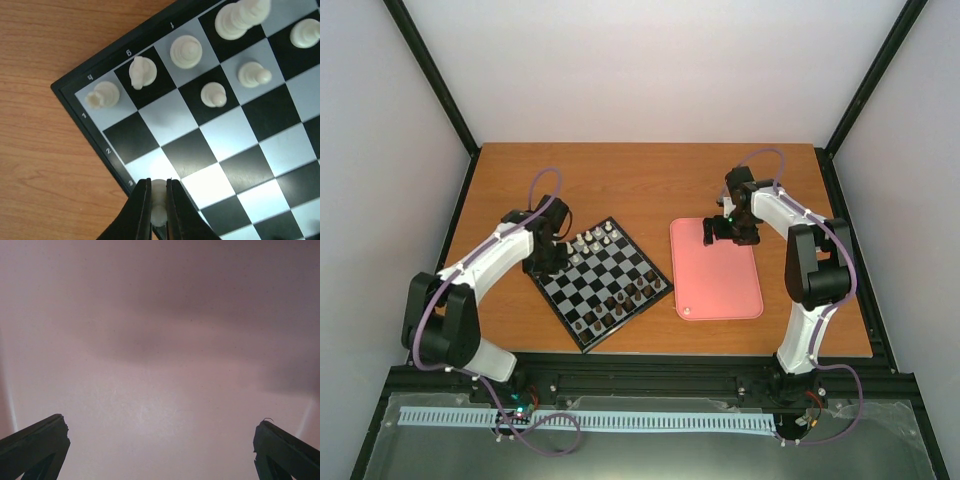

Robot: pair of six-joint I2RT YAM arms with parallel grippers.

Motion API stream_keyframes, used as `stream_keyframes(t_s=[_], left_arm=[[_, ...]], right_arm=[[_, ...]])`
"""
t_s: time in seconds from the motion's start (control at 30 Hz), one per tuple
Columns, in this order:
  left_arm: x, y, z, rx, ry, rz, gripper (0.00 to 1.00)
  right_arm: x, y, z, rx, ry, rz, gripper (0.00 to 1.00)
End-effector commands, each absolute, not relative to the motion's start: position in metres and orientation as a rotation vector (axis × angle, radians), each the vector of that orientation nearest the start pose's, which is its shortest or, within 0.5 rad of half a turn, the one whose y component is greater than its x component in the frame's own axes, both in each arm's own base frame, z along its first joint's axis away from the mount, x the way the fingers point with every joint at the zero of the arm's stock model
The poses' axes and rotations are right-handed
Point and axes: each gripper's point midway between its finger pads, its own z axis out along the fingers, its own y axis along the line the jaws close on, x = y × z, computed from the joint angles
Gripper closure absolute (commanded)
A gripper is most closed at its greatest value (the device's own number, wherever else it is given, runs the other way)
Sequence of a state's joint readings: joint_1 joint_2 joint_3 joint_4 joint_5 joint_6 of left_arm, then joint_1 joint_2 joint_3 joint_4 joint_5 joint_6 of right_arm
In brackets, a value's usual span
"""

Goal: Set up the chess pieces on the board
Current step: Place the chess piece on the chessboard.

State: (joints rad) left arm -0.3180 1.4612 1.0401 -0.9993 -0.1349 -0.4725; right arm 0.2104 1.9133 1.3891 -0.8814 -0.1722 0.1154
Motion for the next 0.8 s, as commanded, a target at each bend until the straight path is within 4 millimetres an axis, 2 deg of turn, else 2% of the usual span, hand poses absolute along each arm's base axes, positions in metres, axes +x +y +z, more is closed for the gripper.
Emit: stream_keyframes(t_s=[0.0, 0.17, 0.4, 0.77], left_arm=[[0.292, -0.062, 0.080, -0.275, 2.910, 0.082, 0.99], [0.309, -0.064, 0.074, -0.268, 2.899, 0.085, 0.98], [0.320, -0.067, 0.062, -0.257, 2.905, 0.088, 0.96], [0.315, -0.061, 0.046, -0.246, 2.945, 0.127, 0.95]], right_arm=[[0.381, 0.114, 0.053, -0.191, 2.982, 0.293, 0.00], [0.381, 0.115, 0.052, -0.189, 2.991, 0.294, 0.00], [0.380, 0.114, 0.051, -0.183, 2.998, 0.285, 0.00], [0.382, 0.115, 0.047, -0.176, 3.009, 0.284, 0.00]])
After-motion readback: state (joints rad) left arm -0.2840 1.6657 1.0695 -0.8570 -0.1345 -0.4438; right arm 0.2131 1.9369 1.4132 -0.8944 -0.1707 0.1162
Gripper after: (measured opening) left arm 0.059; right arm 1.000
